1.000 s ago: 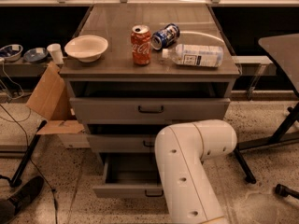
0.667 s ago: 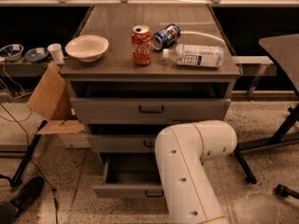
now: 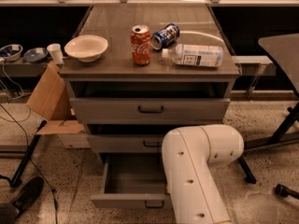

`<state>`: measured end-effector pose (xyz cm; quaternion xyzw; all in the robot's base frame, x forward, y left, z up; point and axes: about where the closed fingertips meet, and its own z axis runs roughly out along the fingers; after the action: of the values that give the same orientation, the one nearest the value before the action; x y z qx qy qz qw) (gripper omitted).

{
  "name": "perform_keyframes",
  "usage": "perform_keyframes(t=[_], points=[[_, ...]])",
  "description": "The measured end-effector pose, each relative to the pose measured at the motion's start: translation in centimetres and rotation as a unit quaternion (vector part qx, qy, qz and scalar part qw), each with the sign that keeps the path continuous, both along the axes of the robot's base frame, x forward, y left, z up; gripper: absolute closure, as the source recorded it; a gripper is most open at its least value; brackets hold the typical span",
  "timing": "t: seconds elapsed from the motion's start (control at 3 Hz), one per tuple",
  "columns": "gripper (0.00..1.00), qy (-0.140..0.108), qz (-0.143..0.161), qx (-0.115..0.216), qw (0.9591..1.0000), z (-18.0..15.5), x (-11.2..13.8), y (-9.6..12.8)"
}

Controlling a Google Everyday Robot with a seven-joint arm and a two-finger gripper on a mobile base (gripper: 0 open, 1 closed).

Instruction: Open bottom drawer

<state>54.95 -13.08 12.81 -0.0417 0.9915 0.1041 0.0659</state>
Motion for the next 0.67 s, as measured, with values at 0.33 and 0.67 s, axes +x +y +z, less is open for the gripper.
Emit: perform_keyframes(t=[0.33, 0.67], points=[[1.00, 0.020, -0.013, -0.002, 0.9997, -0.8, -2.9, -1.9], [1.00, 0.032, -0.020, -0.010, 0.9992, -0.8, -4.4, -2.9]])
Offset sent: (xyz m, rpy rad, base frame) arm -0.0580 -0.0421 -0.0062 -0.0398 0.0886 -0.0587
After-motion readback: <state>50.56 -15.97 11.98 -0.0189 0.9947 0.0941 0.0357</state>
